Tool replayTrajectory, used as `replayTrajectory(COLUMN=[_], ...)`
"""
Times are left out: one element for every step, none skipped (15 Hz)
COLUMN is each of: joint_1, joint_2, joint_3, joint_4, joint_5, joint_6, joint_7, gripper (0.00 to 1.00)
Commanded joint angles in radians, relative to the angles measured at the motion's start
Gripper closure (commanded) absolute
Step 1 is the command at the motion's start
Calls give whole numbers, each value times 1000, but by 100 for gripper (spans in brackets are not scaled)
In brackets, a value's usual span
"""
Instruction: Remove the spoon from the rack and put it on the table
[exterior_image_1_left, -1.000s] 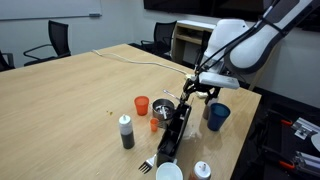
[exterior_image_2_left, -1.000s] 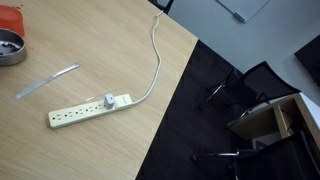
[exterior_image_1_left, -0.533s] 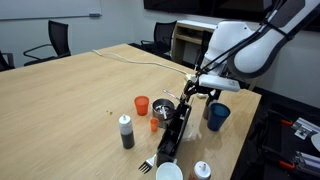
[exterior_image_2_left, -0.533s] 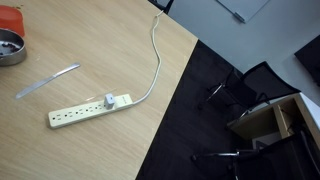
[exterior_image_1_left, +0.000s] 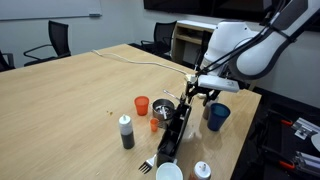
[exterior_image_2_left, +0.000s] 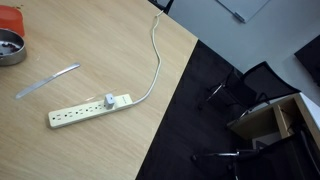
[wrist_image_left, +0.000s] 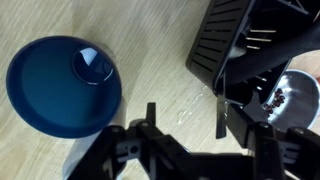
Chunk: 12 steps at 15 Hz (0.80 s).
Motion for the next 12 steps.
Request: replayTrajectory(joint_1=[0, -1, -2, -2, -4, -7, -9, -12, -13, -14, -16, -15], joint_2=[14, 16, 18, 20, 21, 24, 27, 30, 33, 33, 34, 34], joint_3=[10, 12, 15, 16, 21, 26, 31, 37, 39, 44, 48, 49], joint_4=[13, 16, 19, 22, 24, 26, 28, 31, 35, 40, 42, 44], joint_5=[0, 0, 2, 3, 8, 14, 20, 25, 29, 34, 37, 37], joint_6=[18, 17, 17, 15, 15, 13, 11, 8, 9, 8, 6, 5], joint_7=[8, 6, 4, 3, 0, -4, -7, -13, -15, -19, -21, -22], gripper=[57, 64, 71, 78, 84, 92, 94, 92, 94, 89, 86, 87])
